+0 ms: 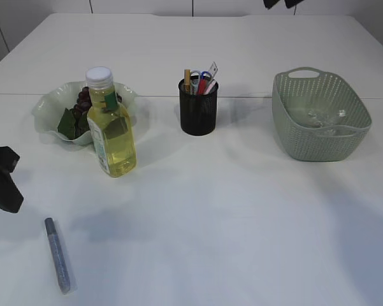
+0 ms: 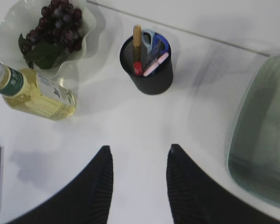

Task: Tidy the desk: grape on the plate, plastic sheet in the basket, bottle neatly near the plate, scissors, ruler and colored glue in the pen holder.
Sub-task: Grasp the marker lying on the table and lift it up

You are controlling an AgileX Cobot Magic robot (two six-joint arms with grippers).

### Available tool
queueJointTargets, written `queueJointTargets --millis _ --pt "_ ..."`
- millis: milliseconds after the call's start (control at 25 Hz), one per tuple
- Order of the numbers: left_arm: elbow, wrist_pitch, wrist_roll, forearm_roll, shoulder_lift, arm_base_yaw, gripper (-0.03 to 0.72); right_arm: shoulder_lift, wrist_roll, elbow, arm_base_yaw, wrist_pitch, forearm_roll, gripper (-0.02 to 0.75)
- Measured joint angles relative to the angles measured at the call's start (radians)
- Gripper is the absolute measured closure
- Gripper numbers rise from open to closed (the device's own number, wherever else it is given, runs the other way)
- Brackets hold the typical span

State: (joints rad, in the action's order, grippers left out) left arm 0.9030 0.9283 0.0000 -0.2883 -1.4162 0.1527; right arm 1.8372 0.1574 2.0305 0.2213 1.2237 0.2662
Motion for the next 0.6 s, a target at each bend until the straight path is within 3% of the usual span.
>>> queueJointTargets --millis 160,280,480,600 --pt "-0.002 0.007 -0.070 0.012 0.000 0.022 0.379 -0.032 -0.029 -0.106 0.004 0.021 -0.008 0.420" --pt "-0.007 -0.002 -0.180 0.071 0.000 0.089 0.379 -0.081 -0.035 -0.226 0.018 0.021 -0.046 0.420" --pt "-0.009 -0.106 -0.447 0.173 0.000 0.212 0.379 -0.188 -0.040 -0.469 0.049 0.015 -0.069 0.420" --pt "-0.009 -0.166 -0.604 0.216 0.000 0.232 0.379 -0.249 -0.043 -0.607 0.054 -0.024 -0.069 0.420"
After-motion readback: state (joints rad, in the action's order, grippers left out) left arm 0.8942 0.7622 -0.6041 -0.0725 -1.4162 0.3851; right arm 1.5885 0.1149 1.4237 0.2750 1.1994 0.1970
